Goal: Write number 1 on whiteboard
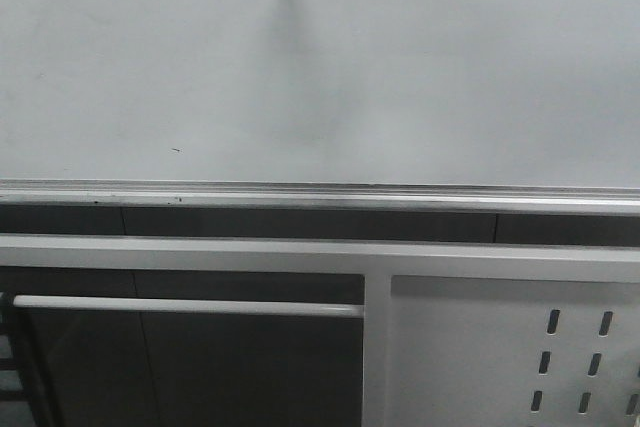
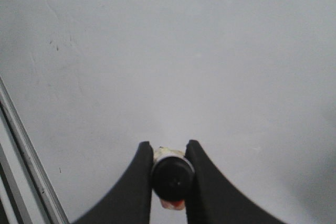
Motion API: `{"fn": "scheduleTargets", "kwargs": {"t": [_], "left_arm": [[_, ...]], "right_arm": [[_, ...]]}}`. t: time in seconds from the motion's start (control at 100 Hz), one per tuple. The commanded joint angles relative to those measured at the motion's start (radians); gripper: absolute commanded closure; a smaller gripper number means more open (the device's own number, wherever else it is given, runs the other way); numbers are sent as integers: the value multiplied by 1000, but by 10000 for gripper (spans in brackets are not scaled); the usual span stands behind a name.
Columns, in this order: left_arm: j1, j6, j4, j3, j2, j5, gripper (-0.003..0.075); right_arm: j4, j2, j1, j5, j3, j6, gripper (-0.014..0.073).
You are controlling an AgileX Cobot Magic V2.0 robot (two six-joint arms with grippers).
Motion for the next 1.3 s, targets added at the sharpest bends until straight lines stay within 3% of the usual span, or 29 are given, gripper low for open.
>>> {"fn": "scheduleTargets", "kwargs": {"t": [0.0, 0.36, 0.94, 1.09, 1.29], "left_arm": [[3, -10, -15, -25, 12, -81, 740], [3, -10, -15, -25, 12, -81, 740], [3, -10, -15, -24, 12, -79, 740], [3, -10, -15, -24, 12, -79, 740], [3, -10, -46, -24, 12, -96, 740]], "right_arm": [[104, -8, -33, -207, -33, -27, 663], [171, 4, -33, -173, -33, -27, 663], [260, 280, -33, -197, -33, -19, 666], [233, 199, 7, -174, -33, -19, 671], [193, -17, 167, -24, -41, -19, 671]]}}
